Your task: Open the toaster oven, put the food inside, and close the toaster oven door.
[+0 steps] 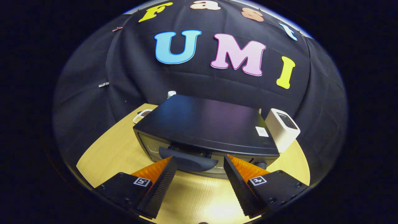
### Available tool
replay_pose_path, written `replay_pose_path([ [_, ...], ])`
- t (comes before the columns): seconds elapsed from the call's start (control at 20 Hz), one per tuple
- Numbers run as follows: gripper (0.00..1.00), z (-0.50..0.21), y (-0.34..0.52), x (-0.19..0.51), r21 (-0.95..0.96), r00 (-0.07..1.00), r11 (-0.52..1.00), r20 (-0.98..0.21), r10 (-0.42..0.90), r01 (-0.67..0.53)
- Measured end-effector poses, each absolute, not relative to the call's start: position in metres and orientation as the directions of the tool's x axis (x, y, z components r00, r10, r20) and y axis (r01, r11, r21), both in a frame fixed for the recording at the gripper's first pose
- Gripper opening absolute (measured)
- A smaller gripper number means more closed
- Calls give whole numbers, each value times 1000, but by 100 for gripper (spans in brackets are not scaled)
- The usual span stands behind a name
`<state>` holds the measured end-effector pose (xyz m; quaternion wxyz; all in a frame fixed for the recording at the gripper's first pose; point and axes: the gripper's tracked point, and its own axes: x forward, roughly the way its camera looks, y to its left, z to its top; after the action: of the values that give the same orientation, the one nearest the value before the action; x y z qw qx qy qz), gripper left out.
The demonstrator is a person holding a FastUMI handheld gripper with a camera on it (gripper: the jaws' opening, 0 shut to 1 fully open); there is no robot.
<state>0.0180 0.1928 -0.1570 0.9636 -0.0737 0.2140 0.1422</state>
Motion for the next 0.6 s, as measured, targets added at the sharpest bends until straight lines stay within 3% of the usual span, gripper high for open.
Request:
replay_pose_path([
  [0.6,98,-17,39,12,12,982,996,-166,85,-84],
])
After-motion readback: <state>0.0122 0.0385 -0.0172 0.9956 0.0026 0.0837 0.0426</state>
